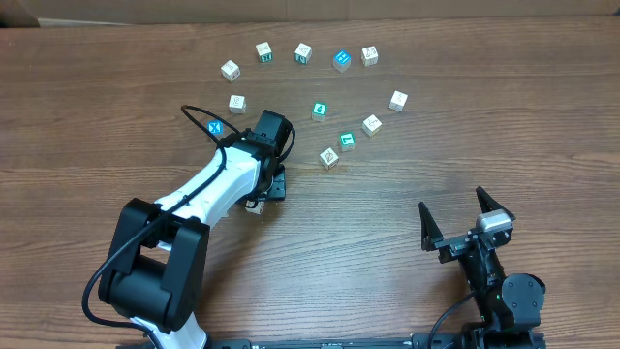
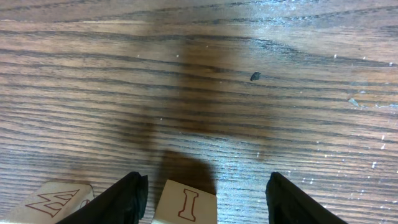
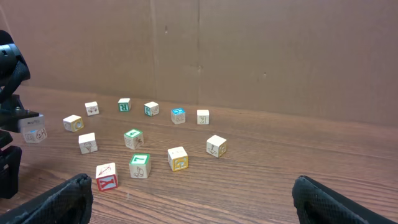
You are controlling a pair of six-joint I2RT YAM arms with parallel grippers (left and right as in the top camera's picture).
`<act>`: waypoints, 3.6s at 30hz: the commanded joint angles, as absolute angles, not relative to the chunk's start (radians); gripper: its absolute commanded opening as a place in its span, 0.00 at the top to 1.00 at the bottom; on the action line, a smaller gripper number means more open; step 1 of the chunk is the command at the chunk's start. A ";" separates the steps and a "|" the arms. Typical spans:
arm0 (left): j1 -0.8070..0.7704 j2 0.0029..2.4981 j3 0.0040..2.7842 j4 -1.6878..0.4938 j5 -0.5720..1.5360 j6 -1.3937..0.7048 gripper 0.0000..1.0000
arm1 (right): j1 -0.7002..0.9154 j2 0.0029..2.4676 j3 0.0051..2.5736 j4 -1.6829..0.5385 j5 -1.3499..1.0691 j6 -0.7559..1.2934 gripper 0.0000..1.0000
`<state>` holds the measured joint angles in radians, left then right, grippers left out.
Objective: Form a horizontal line
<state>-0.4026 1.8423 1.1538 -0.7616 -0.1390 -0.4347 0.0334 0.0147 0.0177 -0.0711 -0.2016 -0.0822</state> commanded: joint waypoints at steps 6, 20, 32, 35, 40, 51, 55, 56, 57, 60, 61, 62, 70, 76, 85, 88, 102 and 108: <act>-0.406 1.857 1.147 -0.755 -0.137 -0.427 0.42 | 0.031 0.003 0.008 -0.066 -0.192 -0.080 0.00; -0.406 1.857 1.147 -0.755 -0.137 -0.427 0.43 | 0.031 0.003 0.008 -0.066 -0.192 -0.080 0.00; -0.406 1.857 1.147 -0.762 -0.137 -0.427 0.46 | 0.031 0.003 0.008 -0.066 -0.192 -0.080 0.00; -0.406 1.857 1.147 -0.789 -0.137 -0.427 0.46 | 0.031 0.003 0.008 -0.066 -0.192 -0.080 0.00; -0.406 1.857 1.141 -0.813 -0.138 -0.427 0.46 | 0.031 0.003 0.008 -0.066 -0.192 -0.080 0.00; -0.406 1.857 1.112 -0.808 -0.143 -0.437 0.65 | 0.031 0.003 0.008 -0.066 -0.192 -0.080 0.00; -0.406 1.857 1.111 -0.808 -0.168 -0.459 0.66 | 0.031 0.003 0.008 -0.066 -0.192 -0.080 0.00; -0.406 1.857 1.111 -0.808 -0.175 -0.461 0.67 | 0.031 0.003 0.008 -0.066 -0.192 -0.080 0.00; -0.406 1.857 1.111 -0.807 -0.180 -0.462 0.67 | 0.031 0.003 0.008 -0.066 -0.192 -0.080 0.00; -0.406 1.857 1.111 -0.810 -0.214 -0.473 0.67 | 0.031 0.003 0.008 -0.066 -0.192 -0.080 0.00; -0.406 1.857 1.111 -0.810 -0.221 -0.473 0.67 | 0.031 0.003 0.008 -0.066 -0.192 -0.080 0.00; -0.406 1.857 1.111 -0.809 -0.223 -0.473 0.66 | 0.031 0.003 0.008 -0.066 -0.192 -0.080 0.00; -0.406 1.857 1.111 -0.807 -0.275 -0.479 0.66 | 0.031 0.003 0.008 -0.066 -0.192 -0.080 0.00; -0.406 1.857 1.111 -0.807 -0.292 -0.479 0.66 | 0.031 0.003 0.008 -0.066 -0.192 -0.080 0.00; -0.406 1.857 1.111 -0.798 -0.299 -0.461 0.67 | 0.031 0.003 0.008 -0.066 -0.192 -0.080 0.00; -0.406 1.857 1.111 -0.796 -0.299 -0.447 0.70 | 0.031 0.003 0.008 -0.066 -0.192 -0.080 0.00; -0.406 1.857 1.111 -0.802 -0.299 -0.403 0.71 | 0.031 0.003 0.008 -0.066 -0.192 -0.080 0.00; -0.406 1.857 1.111 -0.824 -0.299 -0.403 0.71 | 0.031 0.003 0.008 -0.066 -0.192 -0.080 0.00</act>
